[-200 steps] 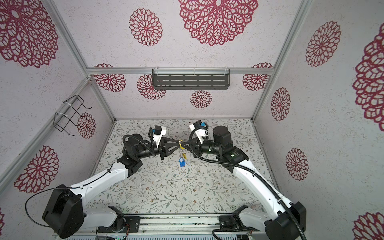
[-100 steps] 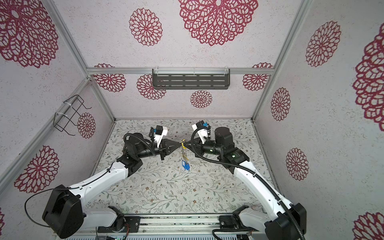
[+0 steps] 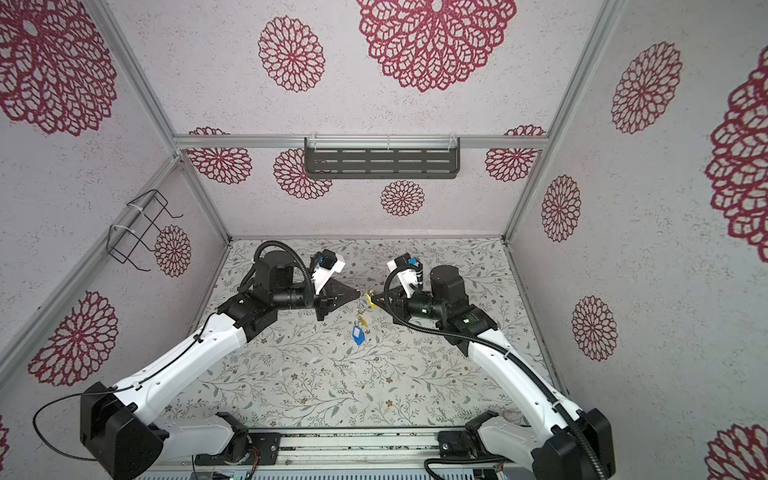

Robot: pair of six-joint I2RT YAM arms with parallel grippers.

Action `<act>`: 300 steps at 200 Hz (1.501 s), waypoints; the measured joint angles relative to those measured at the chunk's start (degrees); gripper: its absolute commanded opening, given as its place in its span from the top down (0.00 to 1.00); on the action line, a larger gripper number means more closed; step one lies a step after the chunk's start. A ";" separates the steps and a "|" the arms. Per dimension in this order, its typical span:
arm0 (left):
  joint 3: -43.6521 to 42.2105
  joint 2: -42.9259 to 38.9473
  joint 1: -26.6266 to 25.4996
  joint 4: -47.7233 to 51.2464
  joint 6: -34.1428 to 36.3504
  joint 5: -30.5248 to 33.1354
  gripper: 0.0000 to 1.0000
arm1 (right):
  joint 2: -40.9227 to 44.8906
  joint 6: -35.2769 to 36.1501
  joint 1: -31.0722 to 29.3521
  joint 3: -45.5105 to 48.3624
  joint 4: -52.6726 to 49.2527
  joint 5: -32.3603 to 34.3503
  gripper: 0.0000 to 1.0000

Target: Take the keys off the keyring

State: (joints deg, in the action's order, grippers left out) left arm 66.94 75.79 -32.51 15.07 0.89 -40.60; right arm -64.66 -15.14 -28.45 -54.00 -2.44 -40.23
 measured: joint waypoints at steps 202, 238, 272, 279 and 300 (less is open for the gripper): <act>-12.83 -7.21 -1.51 -17.07 -5.01 -2.25 1.00 | 6.10 -4.48 -0.94 -0.31 -2.23 -0.37 1.00; -19.45 -11.89 -2.71 -25.68 1.31 1.33 1.00 | 6.71 -4.52 -1.70 -0.31 -2.14 -1.14 1.00; -24.37 -15.43 -5.18 -30.40 9.29 6.49 1.00 | 6.73 -4.74 -2.89 -0.31 -2.10 -1.60 1.00; -24.76 -15.78 -5.35 -30.91 10.56 7.13 1.00 | 6.73 -4.92 -3.04 -0.31 -1.97 -1.53 1.00; -24.92 -16.15 -5.62 -31.56 13.33 8.46 1.00 | 6.73 -5.03 -3.34 -0.31 -1.38 -0.87 1.00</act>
State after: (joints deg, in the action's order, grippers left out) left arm 42.02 59.64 -38.13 -16.49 14.22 -32.14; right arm -57.93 -20.16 -31.79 -54.30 -3.81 -41.10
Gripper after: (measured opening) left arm 0.048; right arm 0.050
